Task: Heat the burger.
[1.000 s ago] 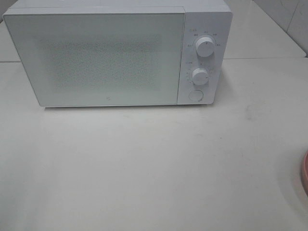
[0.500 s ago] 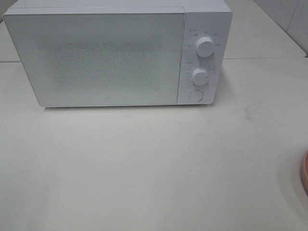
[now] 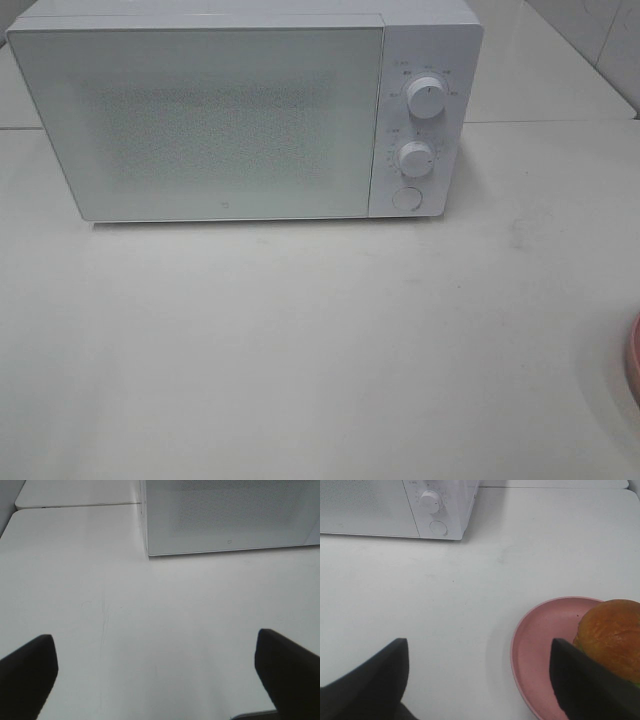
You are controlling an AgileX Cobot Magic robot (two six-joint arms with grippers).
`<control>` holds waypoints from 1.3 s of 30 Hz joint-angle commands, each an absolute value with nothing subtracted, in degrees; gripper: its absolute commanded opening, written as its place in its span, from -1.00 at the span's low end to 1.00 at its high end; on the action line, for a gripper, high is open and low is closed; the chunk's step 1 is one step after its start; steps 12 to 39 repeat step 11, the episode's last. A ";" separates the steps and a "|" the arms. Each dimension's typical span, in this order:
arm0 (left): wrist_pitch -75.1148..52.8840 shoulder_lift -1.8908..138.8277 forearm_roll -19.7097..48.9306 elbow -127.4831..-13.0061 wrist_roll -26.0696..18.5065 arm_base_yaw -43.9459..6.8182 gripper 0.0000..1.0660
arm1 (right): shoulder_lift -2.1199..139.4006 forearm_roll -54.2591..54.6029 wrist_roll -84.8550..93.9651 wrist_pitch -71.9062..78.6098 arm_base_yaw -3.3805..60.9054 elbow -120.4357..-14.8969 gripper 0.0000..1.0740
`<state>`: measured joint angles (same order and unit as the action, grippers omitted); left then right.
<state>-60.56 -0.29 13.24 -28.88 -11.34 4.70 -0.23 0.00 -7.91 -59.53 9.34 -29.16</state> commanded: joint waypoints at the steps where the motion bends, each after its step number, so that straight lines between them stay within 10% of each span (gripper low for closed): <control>1: -59.87 -1.55 13.58 -28.82 -11.46 4.87 0.89 | -1.20 0.00 -7.05 -59.42 8.88 -29.05 0.40; 39: -59.87 -1.38 13.58 -28.82 -11.46 4.87 0.89 | -1.20 0.29 -7.05 -59.42 8.88 -29.05 0.40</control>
